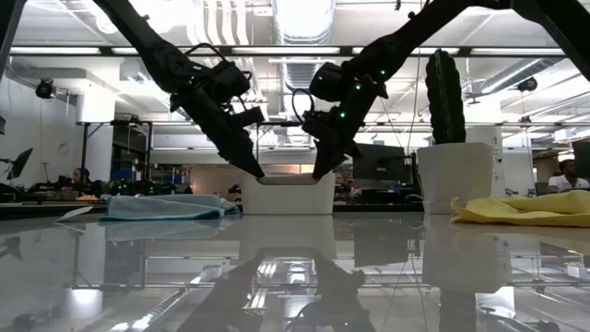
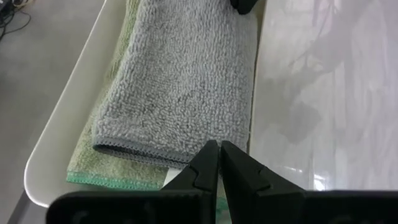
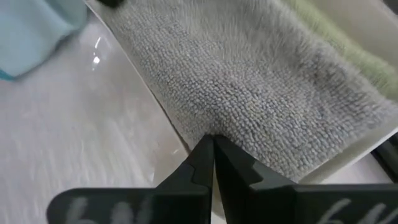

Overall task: Fold microfiber towels
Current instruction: Put the gray cloth into the bin

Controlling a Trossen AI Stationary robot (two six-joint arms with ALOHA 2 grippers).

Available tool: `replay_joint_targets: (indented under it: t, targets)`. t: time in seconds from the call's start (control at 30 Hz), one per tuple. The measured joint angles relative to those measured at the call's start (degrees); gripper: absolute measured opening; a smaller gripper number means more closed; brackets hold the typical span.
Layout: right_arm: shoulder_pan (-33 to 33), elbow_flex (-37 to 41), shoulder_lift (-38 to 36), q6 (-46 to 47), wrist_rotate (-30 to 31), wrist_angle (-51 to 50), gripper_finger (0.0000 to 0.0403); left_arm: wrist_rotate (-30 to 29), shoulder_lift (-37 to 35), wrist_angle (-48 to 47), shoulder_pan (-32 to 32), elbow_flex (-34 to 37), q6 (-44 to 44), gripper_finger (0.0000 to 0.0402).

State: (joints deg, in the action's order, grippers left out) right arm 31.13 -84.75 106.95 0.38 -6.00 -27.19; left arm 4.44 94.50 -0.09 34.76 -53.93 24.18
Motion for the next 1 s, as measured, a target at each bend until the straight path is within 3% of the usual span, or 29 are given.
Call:
replay_joint_targets:
  t: [0.5,1.0]
  targets:
    - [0.0,-1.9,-1.3,0.0,0.1,-0.1,0.0009,0.0,-1.2,-0.2,-0.7,-1.6,-1.3,0.0006]
    - [0.0,-0.4,-0.4,1.1,0.1,-1.3,0.0009,-0.2,3.6,3.1,-0.8,-1.0,-2.9,0.0006]
